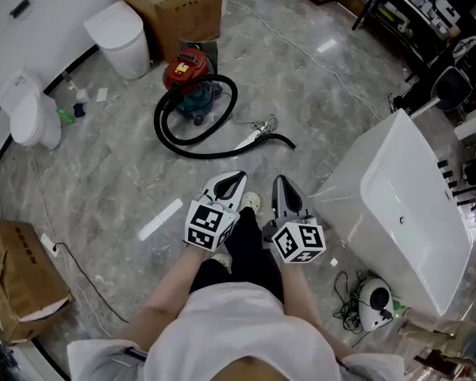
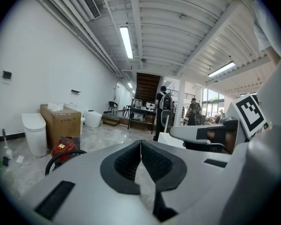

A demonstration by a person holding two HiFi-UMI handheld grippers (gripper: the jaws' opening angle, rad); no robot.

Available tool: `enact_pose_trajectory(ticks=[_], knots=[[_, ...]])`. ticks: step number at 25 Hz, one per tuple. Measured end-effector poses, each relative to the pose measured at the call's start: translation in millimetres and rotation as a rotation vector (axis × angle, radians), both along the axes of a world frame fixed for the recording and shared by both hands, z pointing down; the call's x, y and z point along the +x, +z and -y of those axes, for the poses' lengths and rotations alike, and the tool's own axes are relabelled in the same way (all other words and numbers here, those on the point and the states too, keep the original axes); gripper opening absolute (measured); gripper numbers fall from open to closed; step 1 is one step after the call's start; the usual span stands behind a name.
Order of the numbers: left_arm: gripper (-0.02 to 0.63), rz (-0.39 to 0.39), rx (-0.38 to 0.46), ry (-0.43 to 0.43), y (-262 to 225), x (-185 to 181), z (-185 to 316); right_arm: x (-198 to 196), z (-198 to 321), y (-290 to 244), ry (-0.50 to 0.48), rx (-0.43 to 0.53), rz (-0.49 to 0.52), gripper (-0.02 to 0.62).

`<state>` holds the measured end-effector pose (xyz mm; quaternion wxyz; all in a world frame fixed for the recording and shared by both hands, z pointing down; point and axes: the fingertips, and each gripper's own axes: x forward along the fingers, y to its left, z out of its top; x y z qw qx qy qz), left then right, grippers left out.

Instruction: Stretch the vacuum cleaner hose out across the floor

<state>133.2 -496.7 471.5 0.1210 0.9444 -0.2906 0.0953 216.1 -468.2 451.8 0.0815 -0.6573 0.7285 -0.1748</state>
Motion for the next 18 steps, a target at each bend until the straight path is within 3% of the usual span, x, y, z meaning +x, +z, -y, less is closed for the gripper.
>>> enact_pose_trajectory(ticks=[13, 18], knots=[[0.011, 0.018, -0.041, -0.106, 15.8, 59.1, 133.8, 49.2, 141.0, 8.7, -0.123, -0.047, 0.022, 0.012], [0.011, 0.017, -0.053, -0.219, 25.8, 69.4, 188.6, 70.1, 193.3, 20.7, -0.156, -0.075, 0.039, 0.012]])
